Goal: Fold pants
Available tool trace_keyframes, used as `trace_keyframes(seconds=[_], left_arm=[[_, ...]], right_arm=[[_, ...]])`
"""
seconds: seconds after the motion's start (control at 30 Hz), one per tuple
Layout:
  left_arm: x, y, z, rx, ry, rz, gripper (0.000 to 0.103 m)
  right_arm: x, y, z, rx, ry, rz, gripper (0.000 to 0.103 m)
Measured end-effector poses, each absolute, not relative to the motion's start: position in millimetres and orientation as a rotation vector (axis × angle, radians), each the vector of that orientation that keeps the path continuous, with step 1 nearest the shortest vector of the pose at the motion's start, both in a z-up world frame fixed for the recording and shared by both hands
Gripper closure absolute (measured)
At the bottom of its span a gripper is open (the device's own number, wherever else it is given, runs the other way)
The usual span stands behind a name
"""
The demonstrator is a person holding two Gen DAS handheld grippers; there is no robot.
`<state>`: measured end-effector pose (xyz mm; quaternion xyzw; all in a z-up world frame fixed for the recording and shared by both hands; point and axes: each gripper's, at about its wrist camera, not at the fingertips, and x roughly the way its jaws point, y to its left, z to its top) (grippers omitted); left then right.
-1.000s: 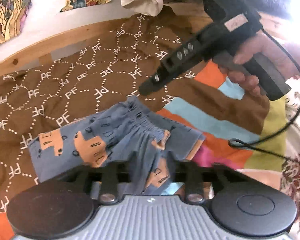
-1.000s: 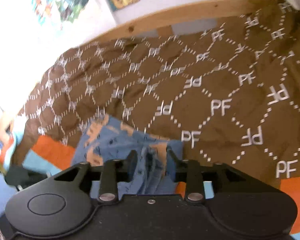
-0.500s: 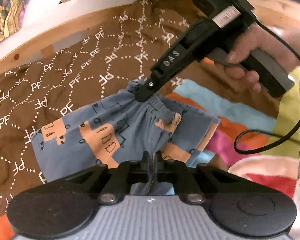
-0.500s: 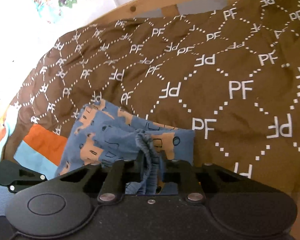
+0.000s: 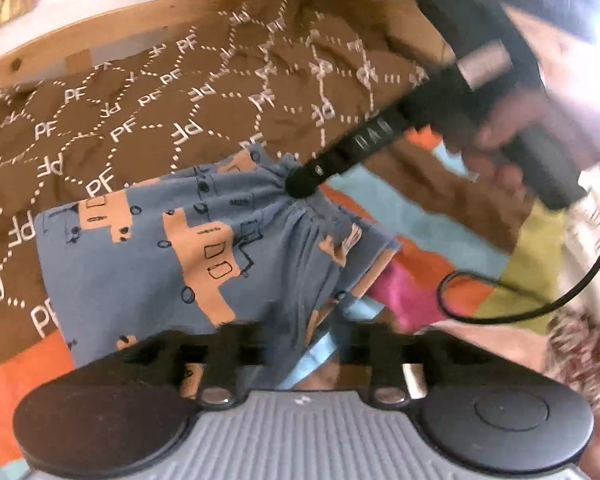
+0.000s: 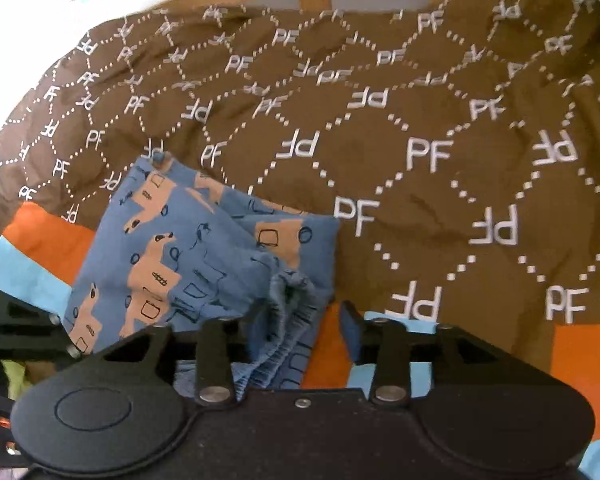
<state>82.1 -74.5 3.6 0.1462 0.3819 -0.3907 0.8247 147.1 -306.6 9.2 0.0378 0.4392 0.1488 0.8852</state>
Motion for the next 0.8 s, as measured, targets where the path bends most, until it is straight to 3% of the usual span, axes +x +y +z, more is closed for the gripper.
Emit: trace_keyframes(seconds=[0.1, 0.2, 0.27, 0.5, 0.8], left_arm=[[83, -53, 18, 0.249, 0.77, -0.746, 0.026], [92, -38, 20, 0.219, 0.773, -0.541, 0.01], [101, -35, 10, 0.235, 0.815, -0.388, 0.01], [107, -29, -16, 0.201, 0.92, -0.312, 0.001], [115, -13, -7, 0.127, 0.983, -0.278, 0.0]], right_arm=[[129, -303, 17, -0.039, 0.821, 0.24, 0.022], [108, -285, 19, -0.18, 0.704, 0.221, 0.014], [96, -269, 14, -0.247, 0.669, 0.247, 0.009], [78, -245, -18, -0.414, 0.678, 0.261, 0.001], [75, -257, 11, -0.387, 0.577, 0.256, 0.001]])
